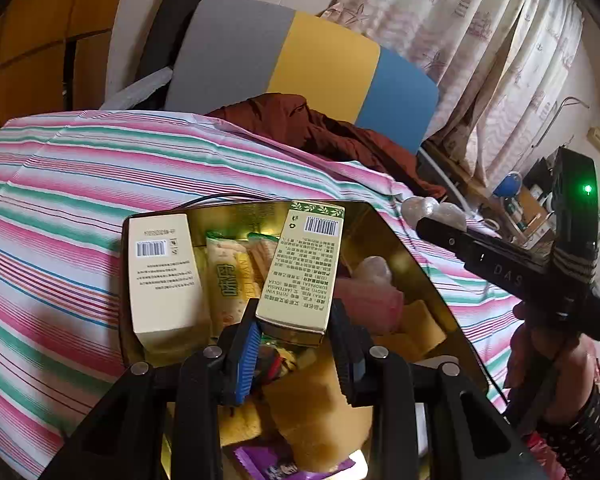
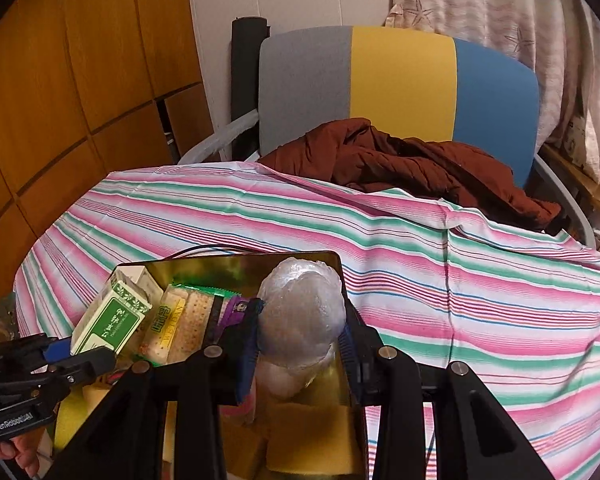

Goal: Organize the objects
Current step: 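Carry the medicine box and wrapped ball over the gold tray and open both grippers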

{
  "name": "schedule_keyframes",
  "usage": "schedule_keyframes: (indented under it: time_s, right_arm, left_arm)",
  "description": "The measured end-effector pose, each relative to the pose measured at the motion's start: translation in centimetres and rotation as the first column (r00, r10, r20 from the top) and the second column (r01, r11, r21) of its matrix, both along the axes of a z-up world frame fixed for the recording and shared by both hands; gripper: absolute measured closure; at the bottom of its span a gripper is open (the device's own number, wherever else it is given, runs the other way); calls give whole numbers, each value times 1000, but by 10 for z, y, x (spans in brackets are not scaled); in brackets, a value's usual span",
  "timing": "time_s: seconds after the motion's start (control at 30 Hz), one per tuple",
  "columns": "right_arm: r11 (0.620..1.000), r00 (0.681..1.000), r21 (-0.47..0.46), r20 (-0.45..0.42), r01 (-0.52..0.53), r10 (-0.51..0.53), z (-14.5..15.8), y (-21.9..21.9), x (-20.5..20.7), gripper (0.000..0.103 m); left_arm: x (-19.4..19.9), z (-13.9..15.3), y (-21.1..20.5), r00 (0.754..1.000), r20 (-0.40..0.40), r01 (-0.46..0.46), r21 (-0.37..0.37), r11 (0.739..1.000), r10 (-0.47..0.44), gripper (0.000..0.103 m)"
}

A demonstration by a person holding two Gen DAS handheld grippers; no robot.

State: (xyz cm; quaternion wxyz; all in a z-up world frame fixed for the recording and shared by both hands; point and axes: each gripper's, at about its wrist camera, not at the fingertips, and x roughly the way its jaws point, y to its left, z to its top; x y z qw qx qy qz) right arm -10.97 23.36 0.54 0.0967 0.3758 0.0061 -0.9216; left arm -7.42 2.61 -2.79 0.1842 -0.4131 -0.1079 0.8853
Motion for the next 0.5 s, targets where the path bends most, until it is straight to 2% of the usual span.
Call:
schedule_keyframes:
  time_s: [0.23, 0.3, 0.37, 0.43, 0.5]
  right_arm:
    - [999, 999, -5, 23, 39, -39, -7, 5, -19, 65]
    - [998, 998, -29, 35, 58, -57, -7, 9, -26, 59]
    - [996, 997, -55, 34, 71, -69, -5, 14, -27, 52]
    - [994, 997, -68, 20, 81, -80, 0, 17, -23, 43]
    - [993, 996, -78, 1, 83, -84, 6, 20, -15, 39]
  left_arm:
    - [-14, -3, 5, 1000, 17, -14, -39, 999, 15, 70]
    - [-17, -3, 7, 999, 26, -21, -62, 998, 22, 69]
    - [-18, -2, 10, 999, 31, -26, -78, 997, 28, 52]
    - [-15, 0, 11, 999, 30, -42, -98, 994, 45, 49]
    - [-12, 2, 12, 998, 31, -43, -95, 995, 47, 49]
